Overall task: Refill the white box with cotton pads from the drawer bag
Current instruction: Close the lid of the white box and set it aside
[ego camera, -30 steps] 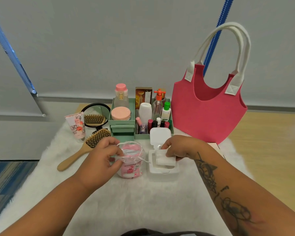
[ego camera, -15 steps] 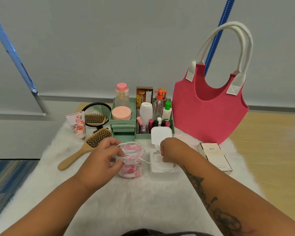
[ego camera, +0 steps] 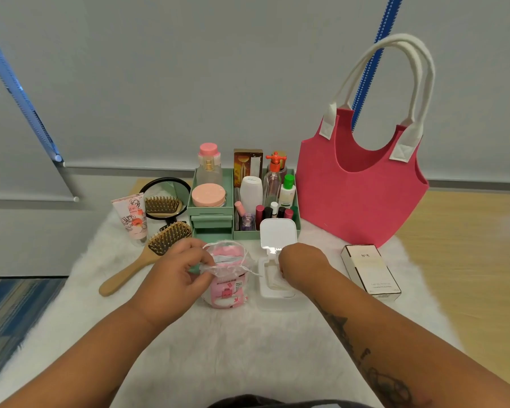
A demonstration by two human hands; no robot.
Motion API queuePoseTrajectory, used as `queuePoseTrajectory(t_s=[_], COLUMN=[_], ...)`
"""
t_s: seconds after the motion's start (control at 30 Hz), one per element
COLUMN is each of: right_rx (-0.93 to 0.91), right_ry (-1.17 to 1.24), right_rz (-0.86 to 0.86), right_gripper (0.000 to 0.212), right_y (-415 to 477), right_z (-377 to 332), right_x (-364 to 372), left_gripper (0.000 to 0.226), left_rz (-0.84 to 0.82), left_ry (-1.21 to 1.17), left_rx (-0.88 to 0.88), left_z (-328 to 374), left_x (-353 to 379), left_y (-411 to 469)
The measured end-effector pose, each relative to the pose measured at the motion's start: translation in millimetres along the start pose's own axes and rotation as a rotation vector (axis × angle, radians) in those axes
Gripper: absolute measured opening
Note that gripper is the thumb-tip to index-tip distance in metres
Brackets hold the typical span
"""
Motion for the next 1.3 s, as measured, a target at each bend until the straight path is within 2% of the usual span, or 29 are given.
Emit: queuePoseTrajectory(t_s=[0.07,0.2,0.37,0.53,0.6,0.67,0.77,0.83,0.93,1.03,1.1,1.2,1.3], right_rx=[-0.02,-0.049,-0.075,-0.088,-0.086,-0.09,-0.077,-0.022,0.093,0.119,0.124,0.117,0.124], right_ry=[-0.01,0.059,0.155,0.168,0.174,0.2,0.315,0.42,0.541,0.642,0.732,0.867,0.943], right_rz=[0.032,-0.009,0.0,-0.013,-0.019,-0.032,-0.032,0.041,0.185,0.255,0.233,0.19,0.201], right_gripper=[0.014,0.019,0.018,0.03,0.03,0.028,0.02,0.017,0.017,0.028,0.039,0.049,0.05], right_y=[-1,-1,-7,-14,-14,-15,-16,-12,-5,4,9,12,12], right_z=[1,-1,1,-5,-6,-3,7,17,33,41,40,35,32], right_x=[-2,1,-6,-5,-7,-15,-33,-46,-57,-53,-47,-41,-39], left_gripper=[0.02,0.017,0.017,0.017,0.03,0.056,0.076,0.072,0.052,0.033,0.032,0.048,0.06], left_rz=[-0.008,-0.011,0.088,0.114,0.096,0.031,-0.022,-0.001,0.037,-0.113,-0.29,-0.507,-0.626], left_ry=[0.011,0.032,0.06,0.122,0.137,0.18,0.261,0.332,0.432,0.447,0.468,0.533,0.608], left_rx=[0.002,-0.007,-0.012,-0.139,-0.195,-0.184,-0.061,0.116,0.452,0.701,0.734,0.512,0.329], left_z=[1,-2,-7,-14,-16,-11,10,30,55,66,61,50,38], left_x=[1,2,-3,-3,-3,-4,-4,-2,12,39,62,87,98], left_y=[1,2,6,13,13,12,6,2,-6,-19,-23,-17,-6])
Point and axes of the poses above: each hand's wrist, its own y-axis towards the middle knuckle, its own x-axis out of the palm, z = x × y, the point moved 4 cm from there along y, towards the middle knuckle, and after that the axes turned 2 degrees about -x, right-handed, at the moved point
